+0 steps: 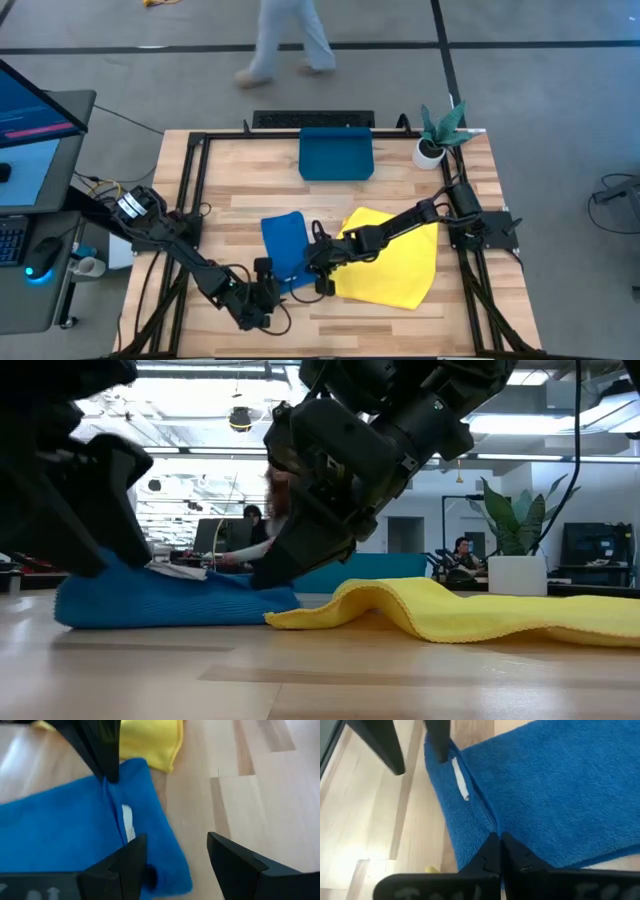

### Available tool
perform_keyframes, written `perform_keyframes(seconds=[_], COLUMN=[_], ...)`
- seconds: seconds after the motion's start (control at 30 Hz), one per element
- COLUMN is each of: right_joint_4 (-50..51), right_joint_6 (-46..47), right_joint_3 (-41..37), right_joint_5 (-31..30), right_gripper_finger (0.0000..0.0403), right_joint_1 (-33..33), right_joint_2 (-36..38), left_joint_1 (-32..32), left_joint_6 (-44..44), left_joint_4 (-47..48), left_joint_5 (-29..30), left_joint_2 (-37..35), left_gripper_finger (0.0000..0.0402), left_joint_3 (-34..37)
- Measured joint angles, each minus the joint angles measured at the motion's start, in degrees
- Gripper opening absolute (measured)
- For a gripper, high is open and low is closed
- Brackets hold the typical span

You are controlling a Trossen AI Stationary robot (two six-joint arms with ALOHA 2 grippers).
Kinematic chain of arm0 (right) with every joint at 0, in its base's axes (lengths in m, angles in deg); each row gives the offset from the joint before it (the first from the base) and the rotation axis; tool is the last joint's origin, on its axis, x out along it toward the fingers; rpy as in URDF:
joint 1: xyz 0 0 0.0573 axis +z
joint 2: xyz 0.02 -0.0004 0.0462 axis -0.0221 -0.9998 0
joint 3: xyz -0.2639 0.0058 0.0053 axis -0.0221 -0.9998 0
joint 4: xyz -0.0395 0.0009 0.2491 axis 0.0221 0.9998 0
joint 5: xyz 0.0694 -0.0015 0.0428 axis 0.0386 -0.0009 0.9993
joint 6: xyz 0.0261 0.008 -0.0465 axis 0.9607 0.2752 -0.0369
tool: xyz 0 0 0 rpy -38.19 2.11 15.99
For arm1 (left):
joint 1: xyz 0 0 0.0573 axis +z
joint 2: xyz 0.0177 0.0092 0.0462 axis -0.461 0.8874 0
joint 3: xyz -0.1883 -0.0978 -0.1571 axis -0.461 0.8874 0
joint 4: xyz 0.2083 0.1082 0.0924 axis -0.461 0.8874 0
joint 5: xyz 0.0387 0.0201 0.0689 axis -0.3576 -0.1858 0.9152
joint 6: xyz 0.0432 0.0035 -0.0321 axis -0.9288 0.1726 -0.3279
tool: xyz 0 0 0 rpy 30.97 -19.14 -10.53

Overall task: Roll microfiber towels into tight, uniform cylinder then place into a basket
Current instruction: Roll the blue microfiber cloth

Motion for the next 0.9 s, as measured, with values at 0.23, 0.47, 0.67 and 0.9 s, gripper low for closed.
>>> perform_keyframes(seconds=[0.23,0.47,0.67,0.9], right_joint_4=[0.2,0.2,0.22,0.22], right_joint_6=[-0.02,1.47,2.07,2.08], right_joint_3=[0.0,0.0,0.0,0.0], right_joint_5=[0.02,0.04,0.04,0.05], right_gripper_finger=[0.0012,0.0017,0.0012,0.0018], right_joint_1=[0.0,0.0,0.0,0.0], right_joint_2=[0.0,0.0,0.0,0.0], left_joint_1=[0.76,1.02,1.32,-1.72], left_joint_6=[5.93,8.2,7.45,2.29], left_joint_4=[1.19,3.27,2.97,1.81], left_joint_5=[-3.38,-4.44,-1.03,7.56], left_joint_2=[0.0,0.0,0.0,0.0], left_gripper_finger=[0.0199,0.0199,0.0199,0.0199], left_joint_3=[1.35,1.35,1.31,-1.12])
